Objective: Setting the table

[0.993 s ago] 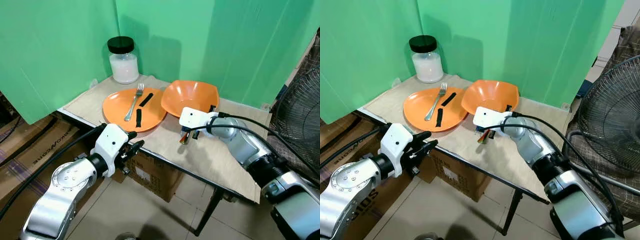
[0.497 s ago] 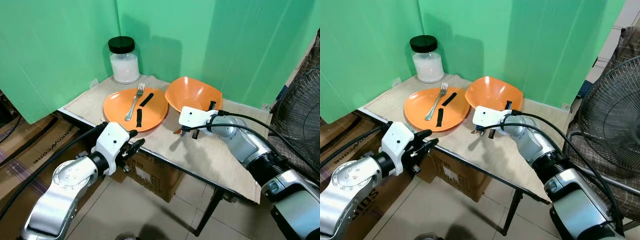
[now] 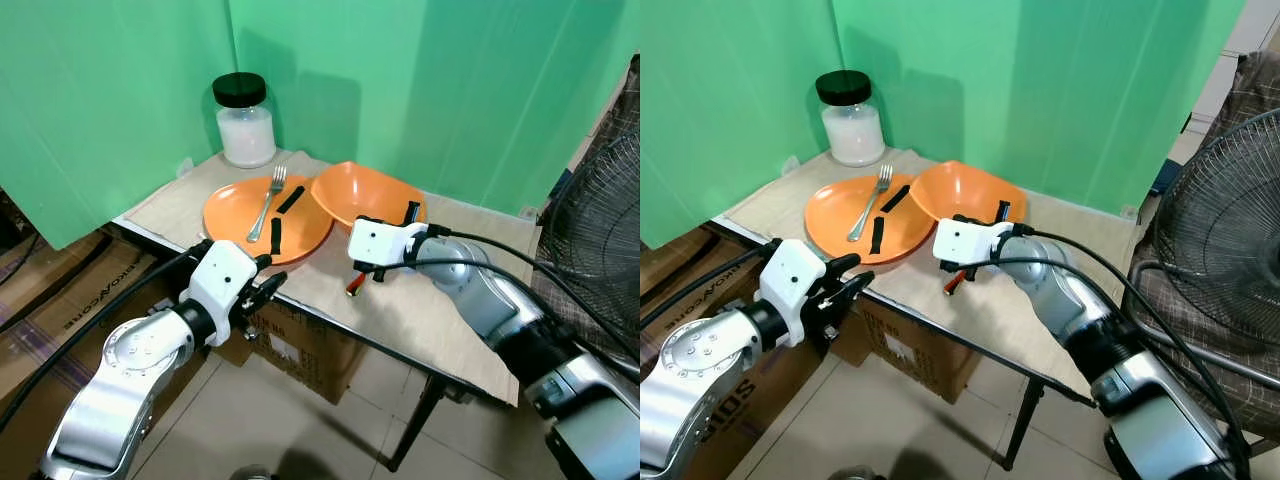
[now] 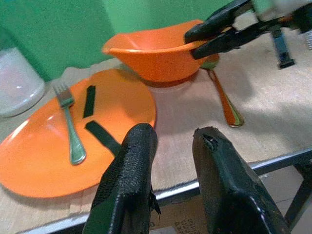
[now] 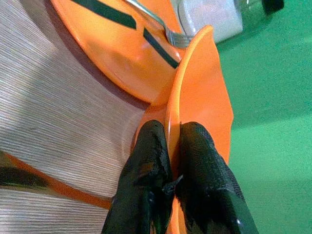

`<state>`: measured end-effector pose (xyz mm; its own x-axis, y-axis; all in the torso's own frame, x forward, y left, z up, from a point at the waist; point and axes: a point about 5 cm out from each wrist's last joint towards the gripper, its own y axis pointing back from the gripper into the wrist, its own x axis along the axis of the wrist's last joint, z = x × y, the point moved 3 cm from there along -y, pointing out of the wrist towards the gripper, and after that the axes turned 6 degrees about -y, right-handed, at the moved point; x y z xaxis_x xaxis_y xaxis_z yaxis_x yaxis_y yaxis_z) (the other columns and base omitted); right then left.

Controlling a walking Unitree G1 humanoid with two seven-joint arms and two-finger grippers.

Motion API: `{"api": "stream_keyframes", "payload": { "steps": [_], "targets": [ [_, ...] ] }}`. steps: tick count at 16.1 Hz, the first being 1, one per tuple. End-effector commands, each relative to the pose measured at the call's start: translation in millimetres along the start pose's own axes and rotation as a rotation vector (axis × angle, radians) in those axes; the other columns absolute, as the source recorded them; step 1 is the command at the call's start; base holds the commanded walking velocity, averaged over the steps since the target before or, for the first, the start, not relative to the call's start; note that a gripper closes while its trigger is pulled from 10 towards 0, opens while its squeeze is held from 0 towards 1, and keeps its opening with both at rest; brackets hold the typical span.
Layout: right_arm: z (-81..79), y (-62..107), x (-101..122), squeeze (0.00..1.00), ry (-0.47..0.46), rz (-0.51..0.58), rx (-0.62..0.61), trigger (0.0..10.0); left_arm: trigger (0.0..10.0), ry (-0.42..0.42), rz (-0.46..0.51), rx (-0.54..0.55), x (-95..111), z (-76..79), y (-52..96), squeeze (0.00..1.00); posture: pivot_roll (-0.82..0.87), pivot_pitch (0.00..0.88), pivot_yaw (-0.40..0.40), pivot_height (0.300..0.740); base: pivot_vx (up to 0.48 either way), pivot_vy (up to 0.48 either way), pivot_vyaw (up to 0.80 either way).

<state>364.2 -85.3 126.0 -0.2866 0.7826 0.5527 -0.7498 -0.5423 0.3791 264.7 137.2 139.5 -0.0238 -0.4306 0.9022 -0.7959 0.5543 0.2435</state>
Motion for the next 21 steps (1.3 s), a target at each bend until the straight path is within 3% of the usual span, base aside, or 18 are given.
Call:
{"api": "stream_keyframes", "payload": {
  "steps": [1, 5, 9, 12, 13, 14, 16, 18, 21],
  "targets": [
    [20.5, 10.5, 10, 0.0, 0.018, 0.062, -0.091, 0.0, 10.0, -0.021, -0.005, 0.029, 1, -6.4, 3.3, 0.0, 0.14, 0.0, 0.035, 0.74, 0.0, 0.0, 0.0],
    [35.5, 36.4, 14, 0.0, -0.007, 0.127, -0.222, 0.0, 10.0, -0.004, 0.002, 0.052, 1, -5.5, 6.3, 0.0, 0.14, 0.0, 0.027, 0.74, 0.0, 0.0, 0.0],
    [38.8, 53.2, 17, 0.0, -0.027, 0.155, -0.295, 0.0, 10.0, 0.001, 0.0, 0.061, -2, -4.1, 5.2, 0.0, 0.13, 0.0, 0.04, 0.74, 0.0, 0.0, 0.0],
    [35.7, 63.1, 20, 0.0, -0.067, 0.178, -0.328, 0.0, 10.0, -0.017, 0.032, 0.132, 8, -14.3, -0.2, 0.0, 0.13, 0.0, 0.042, 0.74, 0.0, 0.0, 0.0],
    [29.6, 70.0, 22, 0.0, -0.091, 0.194, -0.351, 2.6, 10.0, -0.017, 0.053, 0.197, 12, -23.4, -3.8, 0.0, 0.12, 0.0, 0.05, 0.74, 0.0, 0.0, 0.0],
    [27.1, 73.4, 23, 0.0, -0.096, 0.202, -0.363, 10.0, 10.0, -0.01, 0.061, 0.218, 14, -25.3, -5.2, 0.0, 0.12, 0.0, 0.054, 0.74, 0.0, 0.0, 0.0],
    [23.6, 93.4, 31, 0.0, -0.089, 0.253, -0.444, 10.0, 10.0, 0.014, 0.088, 0.272, 21, -25.1, -11.2, 0.0, 0.11, 0.0, 0.055, 0.74, 0.0, 0.0, 0.0],
    [23.5, 108.2, 27, 0.0, -0.156, 0.232, -0.502, 10.0, 10.0, 0.012, 0.106, 0.278, 26, -19.1, -14.9, 0.0, 0.11, 0.0, 0.059, 0.74, 0.0, 0.0, 0.0],
    [21.5, 116.7, 26, 0.0, -0.203, 0.219, -0.526, 10.0, 10.0, 0.017, 0.106, 0.308, 28, -19.4, -18.0, 0.0, 0.09, 0.0, 0.06, 0.74, 0.0, 0.0, -0.8]
  ]
}}
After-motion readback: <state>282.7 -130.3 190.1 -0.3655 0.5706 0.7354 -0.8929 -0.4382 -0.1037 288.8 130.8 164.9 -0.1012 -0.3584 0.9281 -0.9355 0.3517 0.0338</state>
